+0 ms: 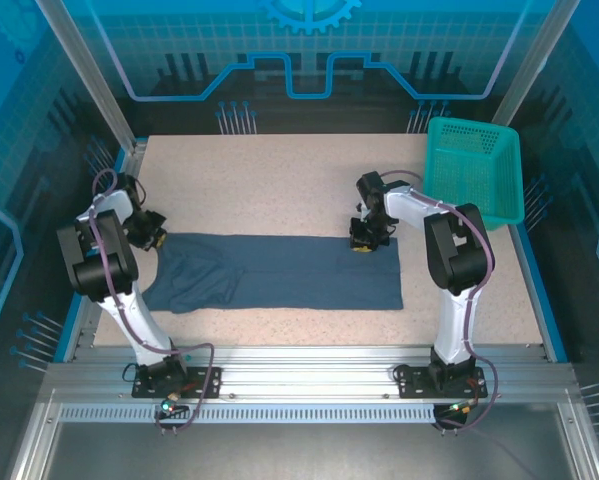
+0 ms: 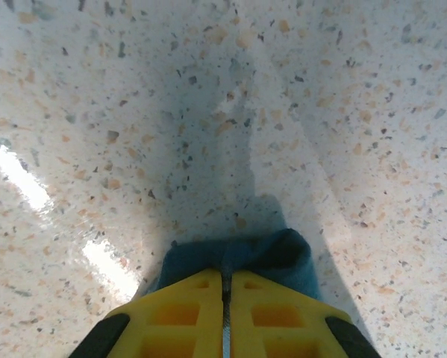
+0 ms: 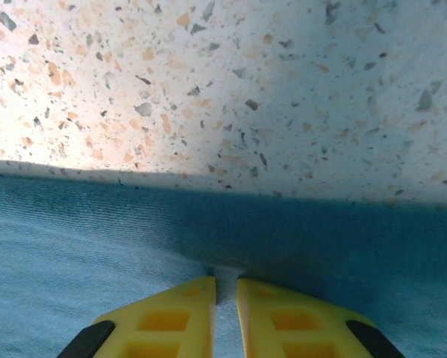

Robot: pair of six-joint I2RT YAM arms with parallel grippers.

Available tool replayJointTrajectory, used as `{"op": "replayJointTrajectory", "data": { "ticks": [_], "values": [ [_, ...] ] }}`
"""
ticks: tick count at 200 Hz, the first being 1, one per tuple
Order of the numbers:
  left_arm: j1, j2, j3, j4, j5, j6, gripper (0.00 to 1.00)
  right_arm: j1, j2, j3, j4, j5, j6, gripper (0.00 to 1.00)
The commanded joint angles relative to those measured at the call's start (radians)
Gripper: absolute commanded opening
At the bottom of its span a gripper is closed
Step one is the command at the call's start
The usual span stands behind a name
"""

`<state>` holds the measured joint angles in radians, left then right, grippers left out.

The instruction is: Fold and stack the t-shirts

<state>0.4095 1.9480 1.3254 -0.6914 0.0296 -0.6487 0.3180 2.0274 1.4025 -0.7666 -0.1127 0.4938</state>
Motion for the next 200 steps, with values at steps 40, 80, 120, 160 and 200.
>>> {"op": "replayJointTrajectory", "data": {
  "ticks": [40,80,120,160,200],
  "values": [
    [0.013,-0.164,-0.066,-0.043,-0.047,0.034,0.07,0.003,0.037,0.013,-0.066,0.059,0.016,0.18],
    [0.012,-0.121,-0.068,-0.06,-0.066,0.046,0.08,0.005,0.044,0.029,-0.077,0.065,0.013,0.2],
    [-0.009,-0.079,0.004,-0.103,-0.106,0.068,0.47,0.021,-0.008,0.045,-0.076,0.086,-0.006,0.24],
    [-0.139,-0.259,-0.049,-0.141,-0.112,0.028,0.48,0.055,-0.125,0.007,-0.082,0.122,0.02,0.24],
    [-0.275,-0.288,-0.195,-0.079,0.044,-0.128,0.4,0.154,-0.086,0.012,-0.077,0.046,0.065,0.24]
  ]
}}
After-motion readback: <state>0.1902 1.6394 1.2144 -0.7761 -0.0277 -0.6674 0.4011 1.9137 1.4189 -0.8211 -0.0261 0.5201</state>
